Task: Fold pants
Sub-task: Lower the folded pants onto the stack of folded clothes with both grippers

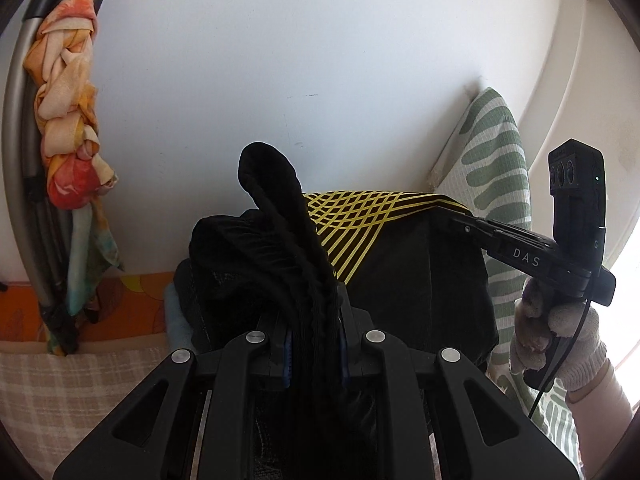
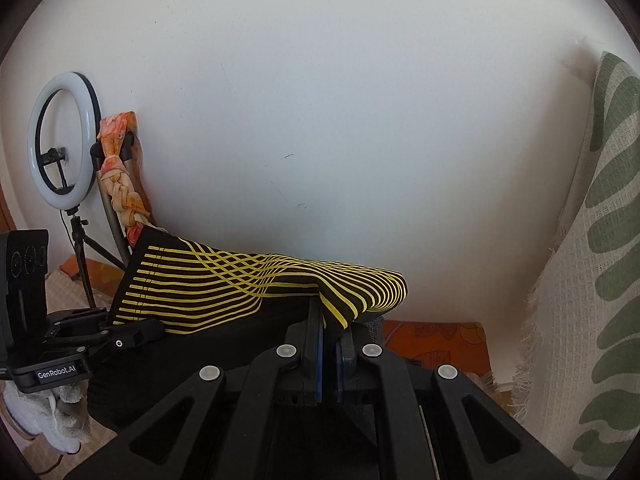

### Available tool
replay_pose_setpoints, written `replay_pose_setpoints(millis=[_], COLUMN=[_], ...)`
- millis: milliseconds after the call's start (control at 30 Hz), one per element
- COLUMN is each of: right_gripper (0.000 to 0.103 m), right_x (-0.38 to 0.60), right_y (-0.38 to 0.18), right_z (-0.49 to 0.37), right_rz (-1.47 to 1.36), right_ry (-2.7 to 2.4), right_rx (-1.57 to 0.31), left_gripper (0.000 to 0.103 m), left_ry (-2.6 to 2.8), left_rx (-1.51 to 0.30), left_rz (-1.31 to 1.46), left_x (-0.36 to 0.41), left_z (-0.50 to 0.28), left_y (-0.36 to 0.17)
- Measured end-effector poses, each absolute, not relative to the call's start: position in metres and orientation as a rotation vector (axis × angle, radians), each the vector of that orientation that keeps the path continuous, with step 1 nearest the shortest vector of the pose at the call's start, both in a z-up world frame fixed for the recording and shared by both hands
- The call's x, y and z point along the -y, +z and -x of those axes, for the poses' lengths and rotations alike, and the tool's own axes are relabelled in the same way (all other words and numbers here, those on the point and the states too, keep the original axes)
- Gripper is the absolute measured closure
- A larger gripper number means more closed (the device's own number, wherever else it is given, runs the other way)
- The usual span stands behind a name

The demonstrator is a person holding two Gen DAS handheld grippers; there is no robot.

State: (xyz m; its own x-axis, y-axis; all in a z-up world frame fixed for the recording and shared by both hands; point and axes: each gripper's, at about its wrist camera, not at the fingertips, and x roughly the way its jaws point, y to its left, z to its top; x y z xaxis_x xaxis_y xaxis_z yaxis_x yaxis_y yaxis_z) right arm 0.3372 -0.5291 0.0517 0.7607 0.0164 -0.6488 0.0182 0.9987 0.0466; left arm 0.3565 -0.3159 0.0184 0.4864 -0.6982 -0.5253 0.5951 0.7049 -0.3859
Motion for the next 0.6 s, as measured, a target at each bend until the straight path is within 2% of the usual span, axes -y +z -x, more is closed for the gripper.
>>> replay_pose_setpoints(millis=[67, 167, 200, 233, 267, 367, 433, 600], right_gripper=[0.101, 0.094, 0.086, 0.065, 0.059, 0.057, 0.049, 0.049], right_x=[0.534, 0.549, 0.554, 0.56, 0.568, 0.591, 0.605, 0.618], right_y=[0.038, 0.022, 0.02, 0.019, 0.018, 0.015, 0.008, -0.01], right_z=[-0.343, -0.348, -0.347, -0.346, -0.344, -0.348, -0.357, -0.375], right_rz=[-0.082, -0.164, -0.184, -0.217, -0.266, -0.435, -0.559, -0.744], right_ry=[0.009, 0.06, 0.062, 0.063, 0.073, 0.121, 0.163, 0.206], right_rx=[-0.742, -0.821, -0.828, -0.824, -0.816, -0.815, -0.832, -0.856], left_gripper=[0.089, 0.089, 0.089, 0.088, 0.088, 0.088, 0.088, 0.088], left_ry=[-0.787, -0.798, -0.8, -0.808, -0.81, -0.815, -0.818, -0.837], left_rx=[-0.734, -0.778, -0.785, -0.787, -0.785, -0.785, -0.783, -0.773], left_rz=[0.165, 0.184, 0.184, 0.178, 0.169, 0.176, 0.177, 0.143], left_x=[0.317, 0.317, 0.318, 0.318, 0.318, 0.318, 0.317, 0.319], left_z=[-0.36, -0.368, -0.369, -0.37, -0.369, -0.371, -0.372, -0.37], left_y=[0.01, -0.001, -0.003, -0.004, -0.004, -0.007, -0.007, -0.005])
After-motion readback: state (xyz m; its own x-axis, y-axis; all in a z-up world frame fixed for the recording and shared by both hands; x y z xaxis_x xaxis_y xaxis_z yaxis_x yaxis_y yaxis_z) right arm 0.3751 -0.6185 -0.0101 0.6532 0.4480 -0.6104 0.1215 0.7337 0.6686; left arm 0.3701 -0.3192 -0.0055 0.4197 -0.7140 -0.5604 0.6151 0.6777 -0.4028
